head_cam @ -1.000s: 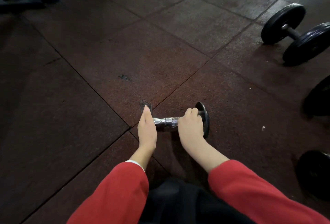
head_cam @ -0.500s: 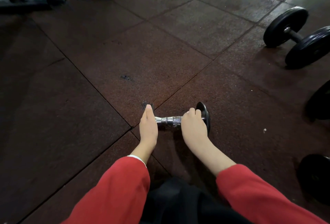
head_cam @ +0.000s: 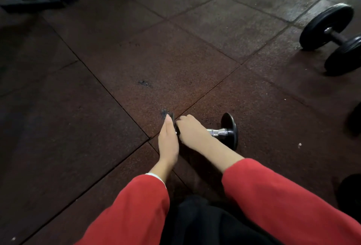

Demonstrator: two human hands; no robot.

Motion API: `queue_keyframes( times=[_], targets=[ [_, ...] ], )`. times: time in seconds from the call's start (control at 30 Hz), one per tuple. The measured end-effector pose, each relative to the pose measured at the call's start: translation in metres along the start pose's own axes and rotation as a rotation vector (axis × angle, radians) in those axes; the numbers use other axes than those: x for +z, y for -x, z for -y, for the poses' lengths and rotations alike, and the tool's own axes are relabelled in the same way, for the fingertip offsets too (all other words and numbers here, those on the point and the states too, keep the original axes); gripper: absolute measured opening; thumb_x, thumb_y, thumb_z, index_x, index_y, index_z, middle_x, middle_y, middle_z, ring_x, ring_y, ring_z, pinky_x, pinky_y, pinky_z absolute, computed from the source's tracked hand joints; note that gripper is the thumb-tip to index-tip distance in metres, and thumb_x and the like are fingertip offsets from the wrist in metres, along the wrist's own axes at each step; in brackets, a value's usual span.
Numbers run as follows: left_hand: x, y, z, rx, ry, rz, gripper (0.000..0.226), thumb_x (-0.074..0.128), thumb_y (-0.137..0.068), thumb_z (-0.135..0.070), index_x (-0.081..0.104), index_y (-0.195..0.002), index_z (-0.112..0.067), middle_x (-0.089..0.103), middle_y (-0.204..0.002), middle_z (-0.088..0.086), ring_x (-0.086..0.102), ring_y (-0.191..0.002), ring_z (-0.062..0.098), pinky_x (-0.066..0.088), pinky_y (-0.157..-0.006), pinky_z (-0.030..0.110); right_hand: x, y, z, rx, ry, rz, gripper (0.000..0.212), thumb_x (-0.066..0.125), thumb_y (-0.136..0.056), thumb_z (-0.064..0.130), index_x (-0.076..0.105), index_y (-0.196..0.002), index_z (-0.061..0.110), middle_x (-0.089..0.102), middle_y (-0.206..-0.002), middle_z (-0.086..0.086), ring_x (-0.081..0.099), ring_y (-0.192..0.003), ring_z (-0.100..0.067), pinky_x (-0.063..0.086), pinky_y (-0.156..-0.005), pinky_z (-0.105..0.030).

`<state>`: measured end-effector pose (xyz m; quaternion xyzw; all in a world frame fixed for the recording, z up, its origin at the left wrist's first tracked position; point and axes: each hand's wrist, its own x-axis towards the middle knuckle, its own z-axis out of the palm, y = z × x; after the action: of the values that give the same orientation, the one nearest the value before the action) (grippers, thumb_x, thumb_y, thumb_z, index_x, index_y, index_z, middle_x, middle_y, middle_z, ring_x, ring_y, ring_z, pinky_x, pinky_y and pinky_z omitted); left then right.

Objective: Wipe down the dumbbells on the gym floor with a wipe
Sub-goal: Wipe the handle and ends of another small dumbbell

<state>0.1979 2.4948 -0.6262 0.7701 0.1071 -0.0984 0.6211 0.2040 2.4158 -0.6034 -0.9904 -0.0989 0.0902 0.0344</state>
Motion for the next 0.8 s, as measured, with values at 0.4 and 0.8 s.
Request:
queue_keyframes(
  times=[0.4, 0.8],
  targets=[
    [-0.002, -0.002, 0.003, -0.016, 0.007, 0.028, 0.05, 0.024, -0.1, -0.035, 0.05, -0.131, -0.005, 0.052, -0.136, 0.011, 0.044, -0.129, 0.022, 0.028, -0.112, 0.039, 0.023, 0.016, 0.023, 0.177, -0.123, -0.274, 0.018, 0.054, -0.088, 0.008, 0.064, -0.103, 0.005, 0.061, -0.1, -0.01, 0.053, -0.098, -0.026, 0.042, -0.082, -0.033],
    [0.0, -0.002, -0.004, -0.031, 0.044, 0.02, 0.047, 0.025, -0.101, -0.032, 0.04, -0.14, -0.01, 0.04, -0.146, 0.002, 0.033, -0.136, 0.012, 0.02, -0.106, 0.017, 0.038, 0.047, -0.007, 0.303, -0.258, -0.409, 0.033, 0.046, -0.069, -0.002, 0.067, -0.094, 0.004, 0.064, -0.086, -0.009, 0.054, -0.077, -0.027, 0.039, -0.074, -0.027]
  ],
)
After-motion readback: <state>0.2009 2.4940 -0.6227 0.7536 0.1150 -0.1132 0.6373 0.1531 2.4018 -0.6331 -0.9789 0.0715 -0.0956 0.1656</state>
